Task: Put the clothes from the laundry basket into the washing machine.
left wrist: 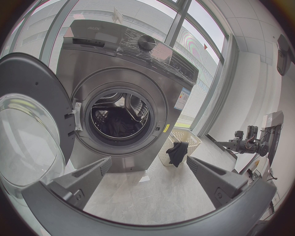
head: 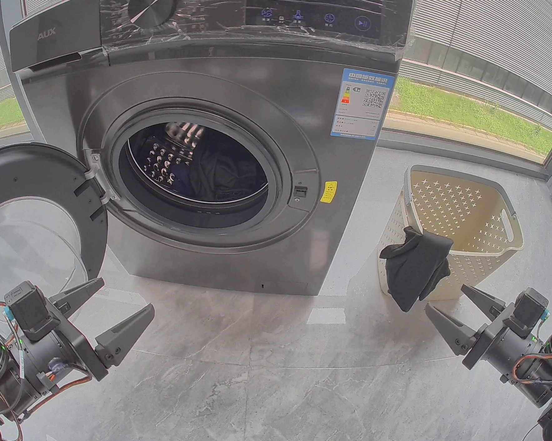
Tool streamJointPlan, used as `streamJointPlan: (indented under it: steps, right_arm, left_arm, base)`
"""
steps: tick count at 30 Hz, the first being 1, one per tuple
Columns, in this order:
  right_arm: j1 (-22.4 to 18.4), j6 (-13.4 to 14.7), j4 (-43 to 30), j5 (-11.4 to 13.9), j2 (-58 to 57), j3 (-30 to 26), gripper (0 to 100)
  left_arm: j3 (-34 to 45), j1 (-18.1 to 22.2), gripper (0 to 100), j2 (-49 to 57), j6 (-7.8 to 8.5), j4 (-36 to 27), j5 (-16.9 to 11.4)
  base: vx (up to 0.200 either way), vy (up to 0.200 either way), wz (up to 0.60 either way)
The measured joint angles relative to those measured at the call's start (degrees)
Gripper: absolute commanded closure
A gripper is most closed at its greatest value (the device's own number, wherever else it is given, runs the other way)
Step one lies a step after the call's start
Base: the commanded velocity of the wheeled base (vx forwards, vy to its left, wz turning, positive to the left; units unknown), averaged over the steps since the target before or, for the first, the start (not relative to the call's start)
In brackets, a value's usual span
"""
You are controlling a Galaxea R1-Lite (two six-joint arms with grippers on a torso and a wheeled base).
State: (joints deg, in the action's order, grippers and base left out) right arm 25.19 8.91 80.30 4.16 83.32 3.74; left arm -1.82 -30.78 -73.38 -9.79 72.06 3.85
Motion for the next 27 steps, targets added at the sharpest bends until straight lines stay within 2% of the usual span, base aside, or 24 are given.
streamJointPlan:
  steps: [4,10,22,27]
  right_arm:
    - [1.4,-0.32,-0.27,1.3,1.51,1.32,0]
    - [1.82,-0.44,0.33,1.21,3.85,1.85,0]
    - [4.8,-0.4,0.46,0.29,6.64,3.72,0]
    - [5.1,-0.4,0.22,-0.2,7.0,3.61,0]
  left_arm:
    - [0.17,0.07,0,0.04,0.11,0.04,0.06]
    - [0.48,-0.04,0,0.06,0.27,0.01,0.06]
    - [0.85,0.09,0,0.48,0.46,0.0,0.27]
    - [0.78,0.11,0,0.52,0.55,-0.43,0.44]
  base:
    - [0.0,-0.2,0.0]
    - [0.0,-0.2,0.0]
    - [0.0,0.0,0.0]
    - [0.0,-0.2,0.0]
